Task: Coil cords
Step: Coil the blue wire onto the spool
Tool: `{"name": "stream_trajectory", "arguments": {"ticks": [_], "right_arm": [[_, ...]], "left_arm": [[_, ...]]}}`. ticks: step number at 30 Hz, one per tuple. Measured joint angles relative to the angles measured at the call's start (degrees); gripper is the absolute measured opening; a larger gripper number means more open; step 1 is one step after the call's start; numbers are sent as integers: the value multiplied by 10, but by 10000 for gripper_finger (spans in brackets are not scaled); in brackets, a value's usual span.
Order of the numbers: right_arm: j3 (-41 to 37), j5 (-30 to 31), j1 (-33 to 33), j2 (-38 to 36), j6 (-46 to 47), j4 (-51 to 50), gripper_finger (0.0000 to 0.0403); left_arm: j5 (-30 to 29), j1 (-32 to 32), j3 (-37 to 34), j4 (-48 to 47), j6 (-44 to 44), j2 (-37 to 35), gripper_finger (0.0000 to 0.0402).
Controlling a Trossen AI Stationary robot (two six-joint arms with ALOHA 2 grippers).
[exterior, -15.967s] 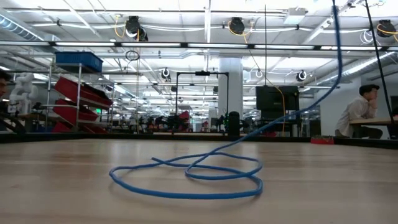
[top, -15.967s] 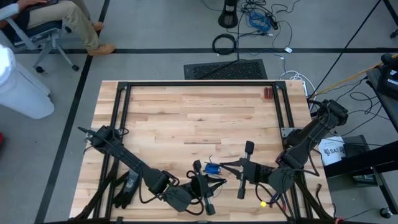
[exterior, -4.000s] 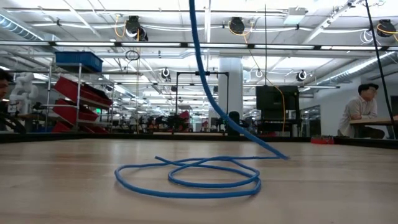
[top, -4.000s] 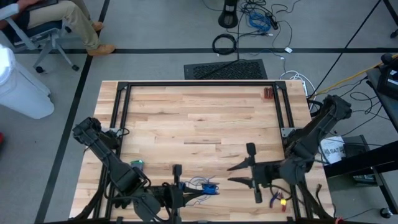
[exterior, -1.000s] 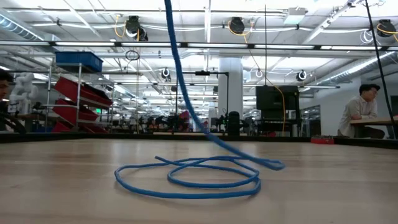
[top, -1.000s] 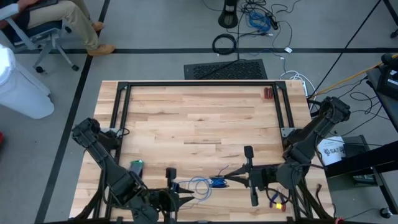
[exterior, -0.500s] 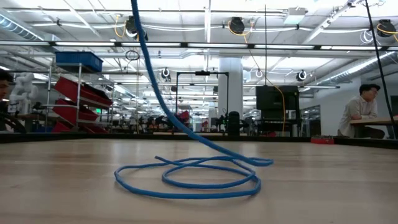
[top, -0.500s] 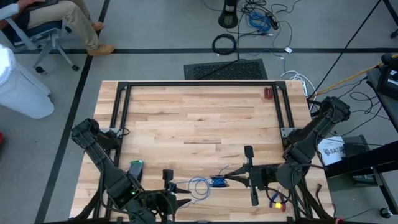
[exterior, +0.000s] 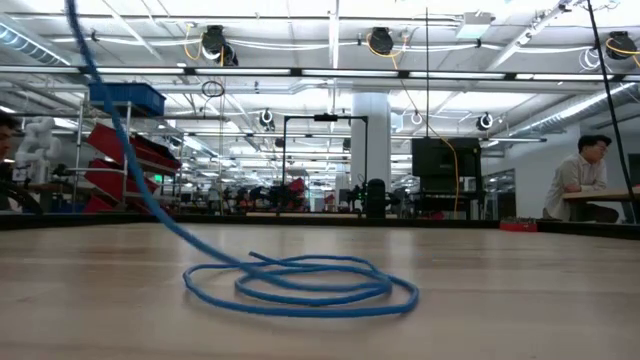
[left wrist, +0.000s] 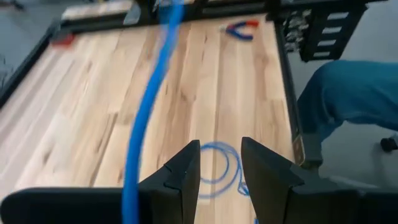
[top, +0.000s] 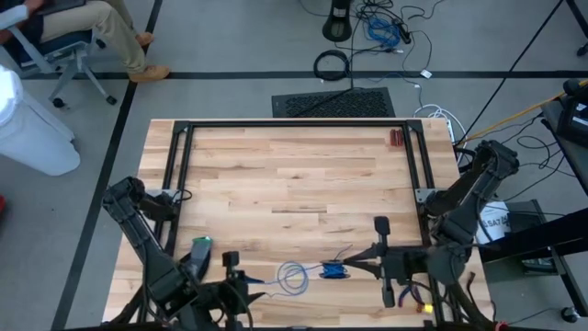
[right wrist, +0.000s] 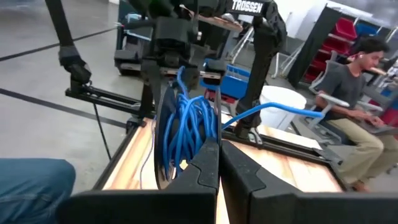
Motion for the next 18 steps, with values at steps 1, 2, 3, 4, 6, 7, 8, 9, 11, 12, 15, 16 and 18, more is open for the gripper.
{"name": "stream_trajectory", "arguments": {"ticks": [1,2,3,4,6,7,8,9,11,12,15,16,18], "right_arm": [[0,4,4,-1,-2,0,0],[0,5,7,-2,-4,0,0],[0,5,10,-3,-5,0,0],[0,6,12,-4,-5,0,0],[0,12,16,-7,-6,0,0],[0,18,18,-7,-7,0,0],[0,21,19,-7,-9,0,0],[0,22,19,-7,-11,0,0],[0,22,19,-7,-13,2,0],[0,22,19,-7,-13,2,0],[0,22,19,-7,-13,3,0],[0,22,19,-7,-13,3,0],[0,22,19,-7,-13,3,0]], "left_arm": [[0,-2,0,-13,-16,0,124],[1,-5,0,-21,-31,0,124],[1,-7,0,-29,-45,0,124],[1,-9,0,-35,-56,0,124],[1,-11,0,-36,-62,0,124],[1,-13,0,-36,-62,0,124],[1,-14,0,-36,-62,0,124],[1,-14,0,-36,-62,0,124],[1,-15,0,-36,-66,0,124],[1,-16,0,-36,-71,0,124],[9,-17,0,-43,-81,0,124],[11,-17,0,-43,-81,0,124],[12,-17,0,-41,-76,0,124]]}}
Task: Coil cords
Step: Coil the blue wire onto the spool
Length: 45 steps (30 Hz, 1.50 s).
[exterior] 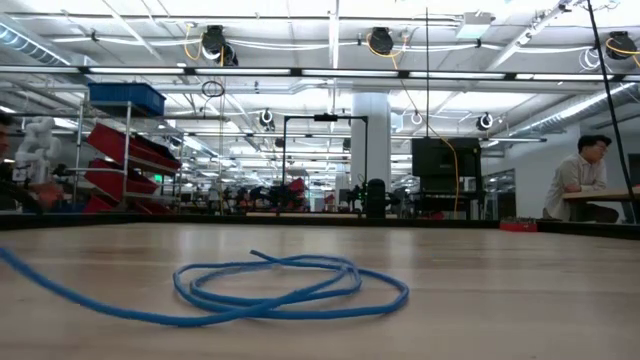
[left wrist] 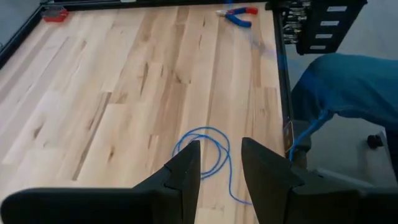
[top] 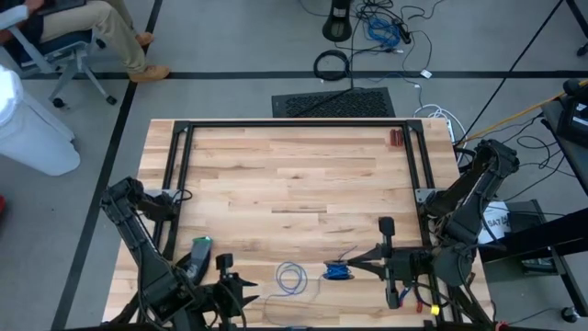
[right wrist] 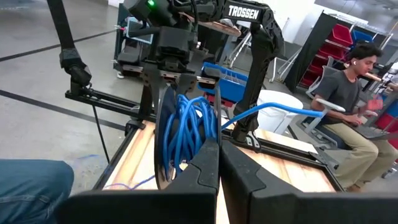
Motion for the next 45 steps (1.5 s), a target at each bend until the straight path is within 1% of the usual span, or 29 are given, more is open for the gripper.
{"name": "stream_trajectory", "arguments": {"ticks": [2,5,7,9,11,14,20,23,26,30,34,38,40,42,45], "right_arm": [[0,0,0,0,0,0,0],[0,0,0,0,0,0,0],[0,0,0,0,0,0,0],[0,0,0,0,0,0,0],[0,0,0,0,0,0,0],[0,0,-1,0,0,0,0],[0,-1,-1,0,8,-1,0],[0,-1,-1,0,12,-2,0],[0,-1,-1,0,13,-2,0],[0,-1,-1,0,11,-2,0],[0,-1,-1,0,9,-2,0],[0,-1,-1,0,9,-3,0],[0,-1,-1,0,9,-2,0],[0,-1,-1,0,9,-2,0],[0,-1,-1,0,9,-2,0]], "left_arm": [[-5,4,0,2,1,0,124],[-49,18,0,7,1,2,124],[-81,30,-5,38,1,9,124],[-84,39,-14,77,12,21,124],[-82,41,-19,135,39,43,124],[-81,39,-27,249,82,82,124],[-85,42,-32,465,211,176,124],[-80,57,-32,525,230,215,126],[-63,77,-32,536,212,240,143],[-67,101,-32,539,172,259,179],[-114,117,-32,537,140,271,206],[-170,128,-32,539,136,271,210],[-183,131,-32,544,141,271,210],[-174,134,-32,566,160,271,210],[-122,139,-32,591,186,271,210]]}}
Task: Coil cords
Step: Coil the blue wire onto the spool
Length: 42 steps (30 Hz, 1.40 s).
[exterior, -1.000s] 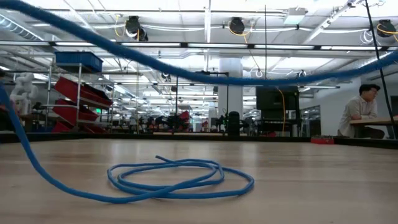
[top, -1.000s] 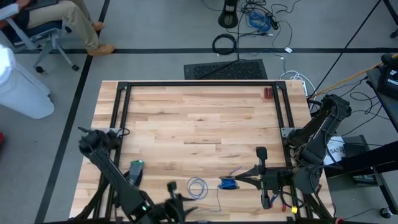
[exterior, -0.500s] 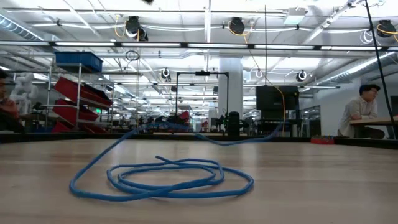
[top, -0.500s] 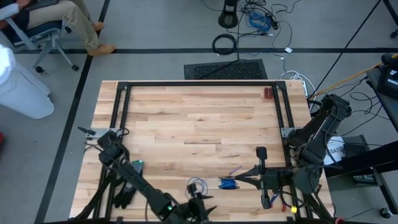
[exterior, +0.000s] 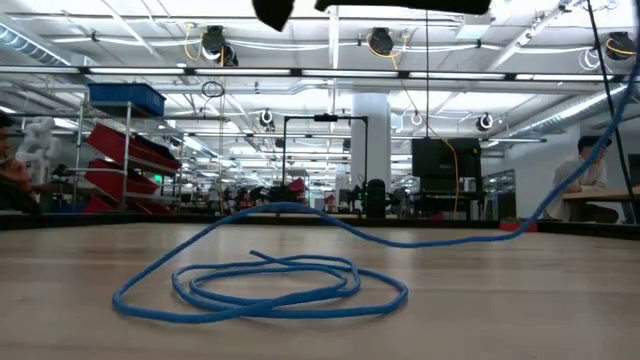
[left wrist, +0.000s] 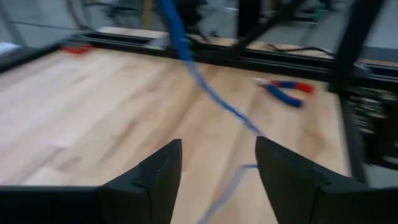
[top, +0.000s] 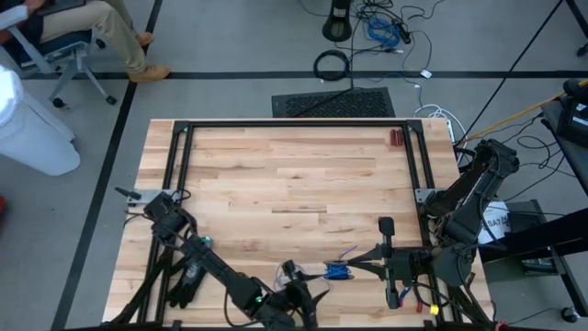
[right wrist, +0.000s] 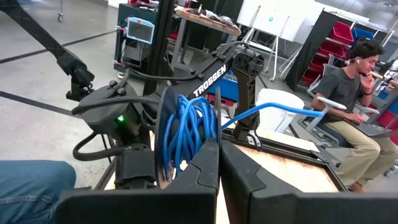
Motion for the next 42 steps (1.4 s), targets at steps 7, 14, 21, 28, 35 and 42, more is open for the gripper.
{"name": "stream_trajectory", "arguments": {"ticks": [7,14,21,28,35,42], "right_arm": [[0,0,0,0,0,0,0],[0,0,0,0,-7,0,0],[0,0,0,0,-7,0,0],[0,0,0,0,-7,0,0],[0,0,0,0,-9,0,0],[0,0,0,0,-9,0,0]], "left_arm": [[49,14,0,15,10,0,210],[40,16,0,30,10,0,210],[36,26,0,35,9,-1,210],[56,32,0,42,11,0,195],[60,32,0,41,29,-1,118],[60,32,0,40,53,-1,17]]}}
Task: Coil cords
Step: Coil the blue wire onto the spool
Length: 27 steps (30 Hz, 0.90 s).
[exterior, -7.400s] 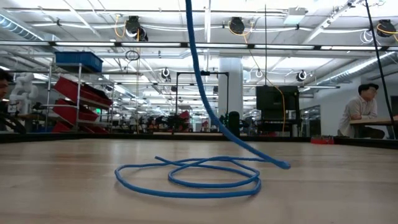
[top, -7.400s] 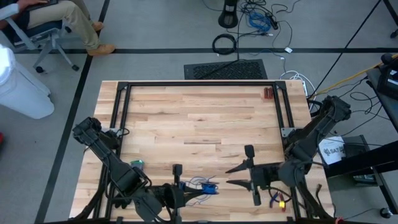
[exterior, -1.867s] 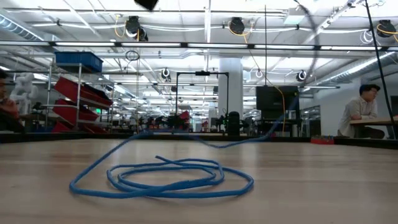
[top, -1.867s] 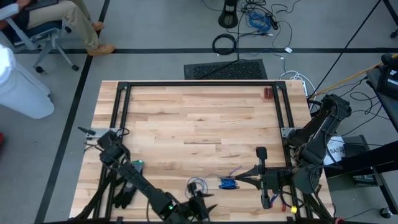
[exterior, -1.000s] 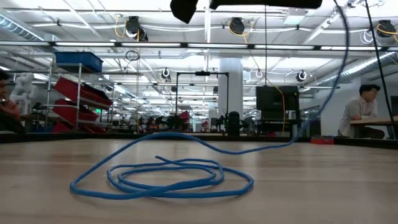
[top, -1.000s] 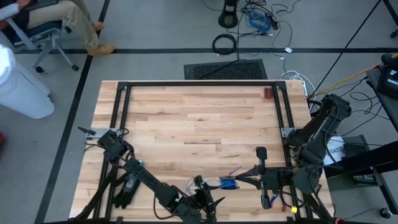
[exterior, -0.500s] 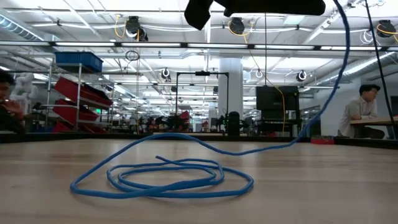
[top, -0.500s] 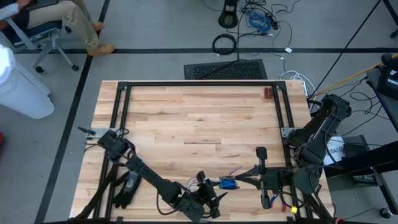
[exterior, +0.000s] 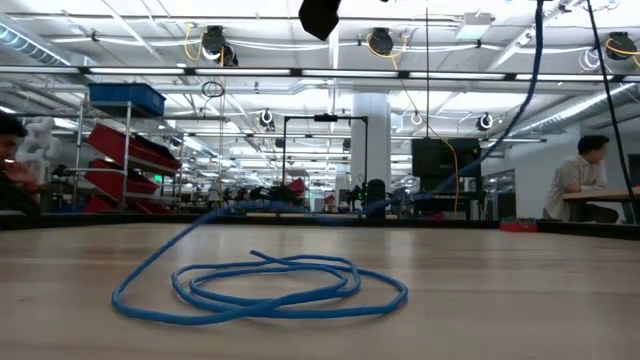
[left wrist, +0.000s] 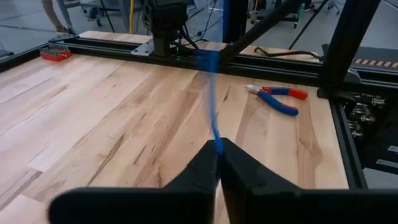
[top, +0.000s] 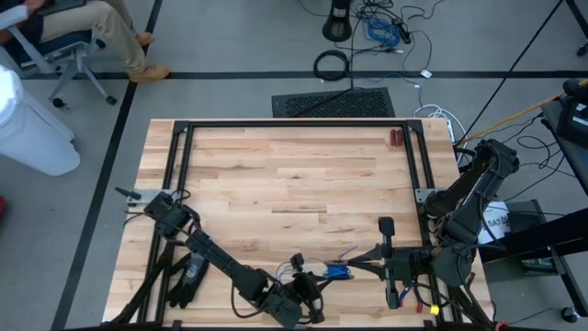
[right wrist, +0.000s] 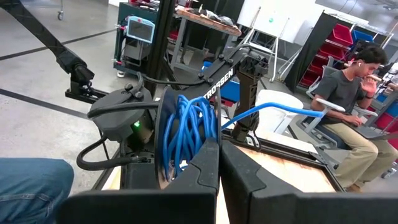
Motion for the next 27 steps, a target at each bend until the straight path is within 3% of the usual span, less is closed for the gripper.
{"name": "stream_trajectory", "arguments": {"ticks": [10,21,27], "right_arm": [[0,-2,0,0,0,0,0],[0,-4,5,0,0,-1,0],[0,-4,5,0,1,-8,0]], "left_arm": [[-12,-12,0,-16,31,-1,14],[-55,-48,0,-257,-91,-80,14],[-61,-92,0,-308,-105,-131,14]]}}
